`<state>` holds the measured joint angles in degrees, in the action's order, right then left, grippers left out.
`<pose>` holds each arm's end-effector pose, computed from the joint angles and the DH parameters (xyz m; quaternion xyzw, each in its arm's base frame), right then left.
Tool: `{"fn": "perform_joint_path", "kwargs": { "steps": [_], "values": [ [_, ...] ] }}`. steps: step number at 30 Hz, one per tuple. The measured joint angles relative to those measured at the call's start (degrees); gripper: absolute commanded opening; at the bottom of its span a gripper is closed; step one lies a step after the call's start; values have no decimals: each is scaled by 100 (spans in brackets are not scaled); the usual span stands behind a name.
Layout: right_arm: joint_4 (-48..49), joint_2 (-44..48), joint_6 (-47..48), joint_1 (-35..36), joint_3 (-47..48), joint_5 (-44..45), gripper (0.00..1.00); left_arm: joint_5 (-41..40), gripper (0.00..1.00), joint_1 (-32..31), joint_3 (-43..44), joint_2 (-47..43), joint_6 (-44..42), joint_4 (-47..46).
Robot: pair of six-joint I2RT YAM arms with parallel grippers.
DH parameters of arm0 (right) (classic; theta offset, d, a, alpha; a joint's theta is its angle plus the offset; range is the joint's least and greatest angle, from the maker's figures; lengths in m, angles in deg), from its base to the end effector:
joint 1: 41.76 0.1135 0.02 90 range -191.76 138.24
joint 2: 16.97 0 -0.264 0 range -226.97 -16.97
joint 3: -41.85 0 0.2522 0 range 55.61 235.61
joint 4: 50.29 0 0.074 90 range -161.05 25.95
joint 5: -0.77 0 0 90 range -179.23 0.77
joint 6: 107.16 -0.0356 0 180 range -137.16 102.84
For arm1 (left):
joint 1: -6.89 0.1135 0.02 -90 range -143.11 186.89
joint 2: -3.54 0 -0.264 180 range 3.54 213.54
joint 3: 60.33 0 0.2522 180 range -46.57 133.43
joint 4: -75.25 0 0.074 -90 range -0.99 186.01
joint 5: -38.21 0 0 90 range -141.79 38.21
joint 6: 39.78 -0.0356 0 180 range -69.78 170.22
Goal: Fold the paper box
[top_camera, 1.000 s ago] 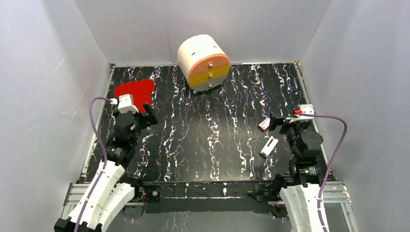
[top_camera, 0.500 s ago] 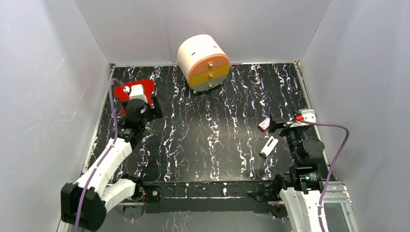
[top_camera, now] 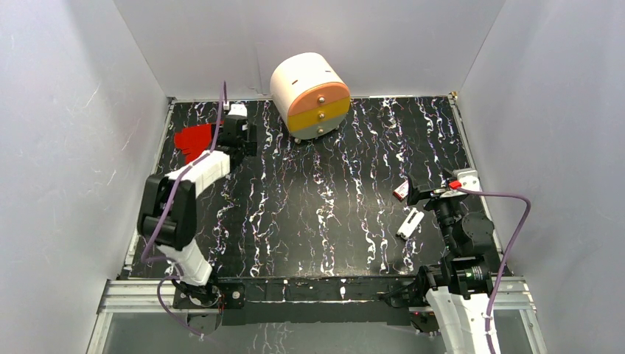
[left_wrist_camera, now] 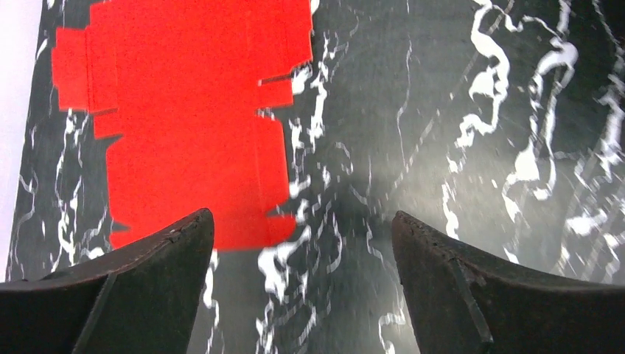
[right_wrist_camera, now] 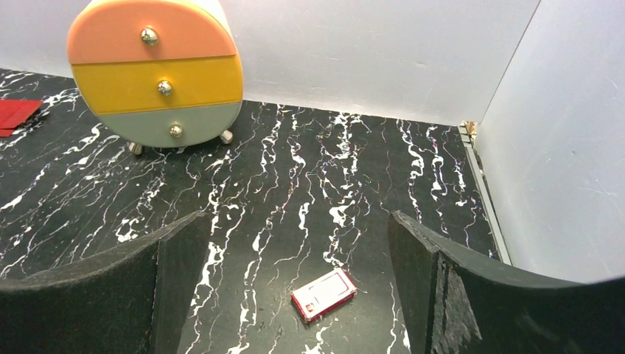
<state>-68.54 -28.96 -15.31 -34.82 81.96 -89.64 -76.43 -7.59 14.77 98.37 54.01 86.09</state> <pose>0.0915 0.0114 0.3060 -0.0521 0.6415 0.0363 0.7645 0.3631 -0.0784 0.2373 -0.0263 0.8547 0.1061 0.5075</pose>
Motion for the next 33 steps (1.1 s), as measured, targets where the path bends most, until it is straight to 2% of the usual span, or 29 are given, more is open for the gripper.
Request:
{"fn": "perform_joint_path", "kwargs": {
  "steps": [5,9,13,23,29,33],
  "values": [
    [0,-7,11,24,0,-35,99,-44,62,195,907,1241,-442,-326],
    [0,-94,20,33,0,-92,99,-166,50,293,1639,2055,-815,-466],
    [-4,-214,55,33,0,-85,98,-267,43,356,2173,2684,-1143,-568],
    [-9,-308,140,33,0,-83,99,-391,38,365,2883,3414,-1606,-612],
    [-9,-313,142,33,0,-83,99,-522,27,365,3045,3624,-1808,-640],
    [-7,-313,144,33,0,-83,98,-662,11,365,3099,3762,-1950,-717]
  ]
}}
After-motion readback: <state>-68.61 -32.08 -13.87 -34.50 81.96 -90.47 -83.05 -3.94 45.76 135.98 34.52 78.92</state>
